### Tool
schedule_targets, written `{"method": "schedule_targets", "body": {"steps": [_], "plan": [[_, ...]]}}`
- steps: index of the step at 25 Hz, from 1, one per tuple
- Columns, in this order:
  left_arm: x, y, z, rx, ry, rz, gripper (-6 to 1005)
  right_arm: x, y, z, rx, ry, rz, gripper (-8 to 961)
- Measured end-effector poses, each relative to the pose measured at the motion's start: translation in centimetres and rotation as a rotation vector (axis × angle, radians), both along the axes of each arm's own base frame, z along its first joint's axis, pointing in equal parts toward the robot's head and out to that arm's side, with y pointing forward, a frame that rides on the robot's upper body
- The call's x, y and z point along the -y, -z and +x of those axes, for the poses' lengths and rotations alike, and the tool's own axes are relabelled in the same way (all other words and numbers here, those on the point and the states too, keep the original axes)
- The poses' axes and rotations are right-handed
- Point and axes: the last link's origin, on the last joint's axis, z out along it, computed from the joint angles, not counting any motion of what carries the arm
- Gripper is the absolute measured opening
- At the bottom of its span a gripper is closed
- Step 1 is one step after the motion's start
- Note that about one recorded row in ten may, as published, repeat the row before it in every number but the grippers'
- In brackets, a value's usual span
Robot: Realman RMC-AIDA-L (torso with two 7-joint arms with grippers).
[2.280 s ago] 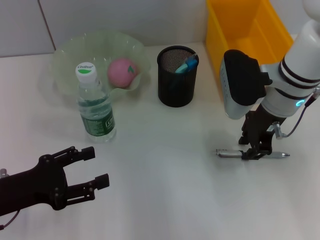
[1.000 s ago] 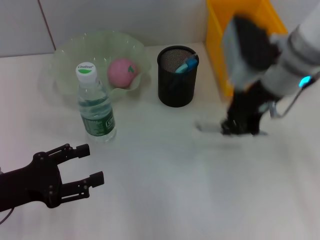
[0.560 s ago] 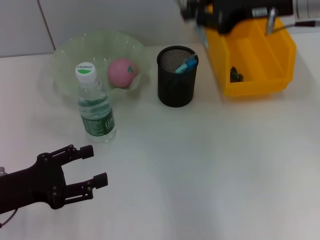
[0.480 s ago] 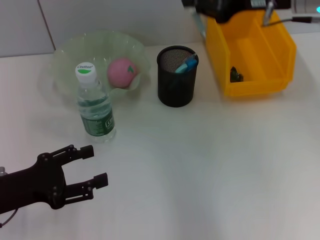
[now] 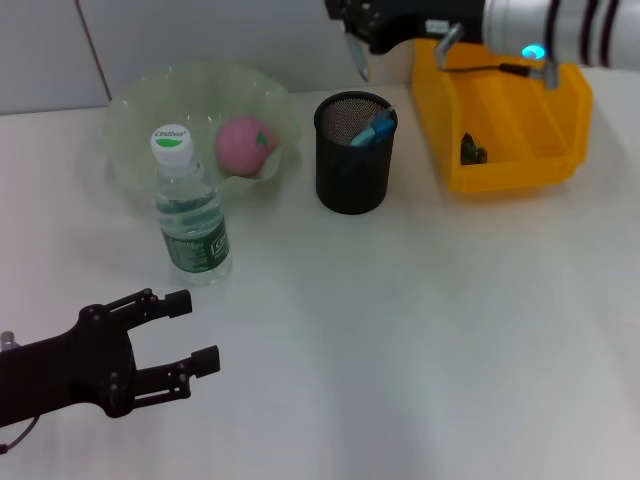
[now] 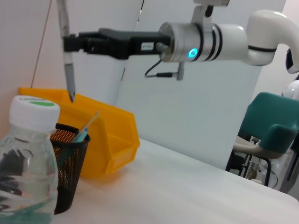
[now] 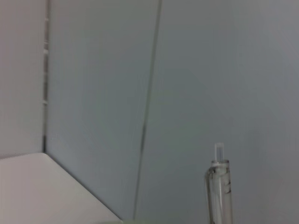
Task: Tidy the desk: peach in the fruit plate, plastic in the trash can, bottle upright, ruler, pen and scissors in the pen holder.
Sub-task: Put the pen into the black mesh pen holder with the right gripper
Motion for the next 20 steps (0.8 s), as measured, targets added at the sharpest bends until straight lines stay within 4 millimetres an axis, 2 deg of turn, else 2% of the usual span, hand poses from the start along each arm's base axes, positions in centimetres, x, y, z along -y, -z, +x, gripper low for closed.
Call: {"method": "schedule_targets", "body": {"steps": [2, 9, 20], "plan": [[-0.1, 0.0, 0.1, 0.0, 0.003, -0.001, 840, -0.2, 1.1, 0.6, -0.001, 0.023, 0.021, 130], [-0.4, -0.2, 0.2, 0.001, -0.004, -0.009, 840, -0.6, 2.1, 2.0, -0.007, 0.091, 0.036, 136], [-0.8, -0.5, 0.3, -0.001, -0.001, -0.002, 840, -0.6, 3.4, 2.7, -0.011, 0.132, 0.004, 146]]}}
